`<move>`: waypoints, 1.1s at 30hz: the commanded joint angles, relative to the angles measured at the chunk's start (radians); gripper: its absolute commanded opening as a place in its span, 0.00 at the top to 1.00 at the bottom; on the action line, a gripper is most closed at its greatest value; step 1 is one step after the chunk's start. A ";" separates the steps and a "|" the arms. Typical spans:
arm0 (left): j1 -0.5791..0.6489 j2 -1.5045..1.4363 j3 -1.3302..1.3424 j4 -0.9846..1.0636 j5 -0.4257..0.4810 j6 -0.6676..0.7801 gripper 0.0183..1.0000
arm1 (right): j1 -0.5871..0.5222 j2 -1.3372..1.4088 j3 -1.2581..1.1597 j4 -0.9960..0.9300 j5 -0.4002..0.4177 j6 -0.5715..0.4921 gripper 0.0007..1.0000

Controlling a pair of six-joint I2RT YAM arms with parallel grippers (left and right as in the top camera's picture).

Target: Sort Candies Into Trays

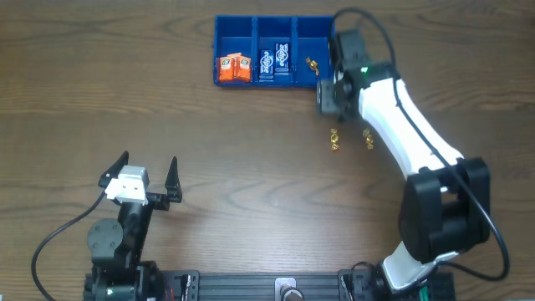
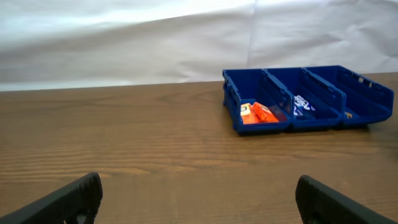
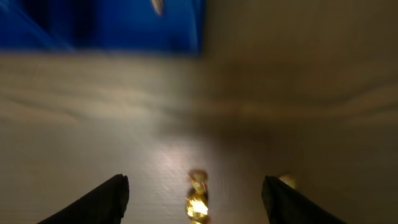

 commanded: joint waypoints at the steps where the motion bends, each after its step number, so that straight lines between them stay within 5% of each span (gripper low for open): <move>1: 0.003 -0.002 -0.020 -0.032 0.014 -0.008 0.00 | -0.006 0.012 -0.129 0.025 -0.048 0.028 0.29; 16: 0.003 -0.002 -0.020 -0.032 0.014 -0.008 0.00 | 0.019 0.097 -0.172 0.059 -0.058 0.032 0.36; 21: 0.003 -0.002 -0.020 -0.032 0.014 -0.008 0.00 | 0.018 0.103 -0.172 0.066 -0.058 0.035 0.51; 25: 0.003 -0.002 -0.020 -0.032 0.014 -0.008 0.00 | 0.018 0.103 -0.172 0.062 -0.058 0.035 0.72; 33: 0.003 -0.002 -0.020 -0.032 0.014 -0.008 0.00 | 0.019 0.092 -0.170 0.063 -0.054 0.058 0.85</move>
